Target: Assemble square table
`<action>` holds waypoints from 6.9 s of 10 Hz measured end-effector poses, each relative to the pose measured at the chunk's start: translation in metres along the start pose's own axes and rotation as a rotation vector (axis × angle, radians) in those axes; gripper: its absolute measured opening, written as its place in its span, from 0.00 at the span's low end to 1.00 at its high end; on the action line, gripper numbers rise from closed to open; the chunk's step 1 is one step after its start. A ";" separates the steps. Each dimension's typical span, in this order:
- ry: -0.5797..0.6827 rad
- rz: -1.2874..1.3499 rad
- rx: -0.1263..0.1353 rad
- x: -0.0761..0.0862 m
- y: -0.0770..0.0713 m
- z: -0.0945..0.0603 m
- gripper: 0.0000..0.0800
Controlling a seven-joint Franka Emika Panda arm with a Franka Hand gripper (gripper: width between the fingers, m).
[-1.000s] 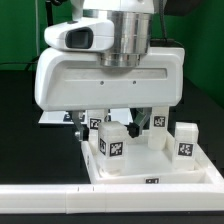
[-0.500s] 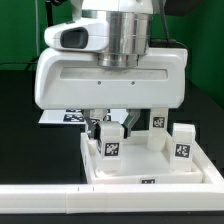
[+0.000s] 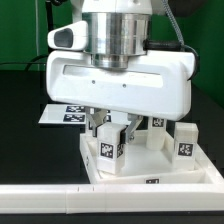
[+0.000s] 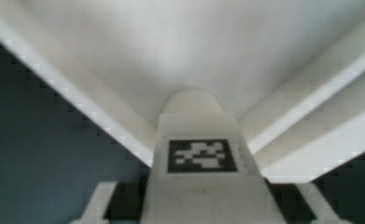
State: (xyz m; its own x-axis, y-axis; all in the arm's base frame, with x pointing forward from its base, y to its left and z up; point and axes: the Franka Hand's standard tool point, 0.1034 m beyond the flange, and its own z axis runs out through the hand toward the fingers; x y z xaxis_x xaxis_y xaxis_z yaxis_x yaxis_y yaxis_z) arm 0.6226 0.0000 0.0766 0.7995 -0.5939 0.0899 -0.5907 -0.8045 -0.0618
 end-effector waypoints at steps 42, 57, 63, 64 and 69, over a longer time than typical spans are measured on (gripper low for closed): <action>-0.026 0.136 0.028 0.008 0.003 0.002 0.76; -0.006 -0.735 -0.009 0.008 -0.002 0.000 0.36; -0.018 0.134 0.013 0.010 0.003 0.002 0.36; -0.019 0.296 0.010 0.009 0.000 0.002 0.36; -0.034 0.473 0.002 0.007 -0.003 0.002 0.57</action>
Offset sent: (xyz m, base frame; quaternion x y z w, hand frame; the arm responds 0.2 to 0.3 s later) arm 0.0000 -0.0088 -0.0040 -0.0220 -0.0456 0.1954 0.9794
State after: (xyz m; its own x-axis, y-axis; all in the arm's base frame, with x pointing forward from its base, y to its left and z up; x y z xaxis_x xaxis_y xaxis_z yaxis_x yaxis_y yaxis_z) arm 0.6304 -0.0022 0.0750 0.4459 -0.8949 0.0188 -0.8907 -0.4457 -0.0895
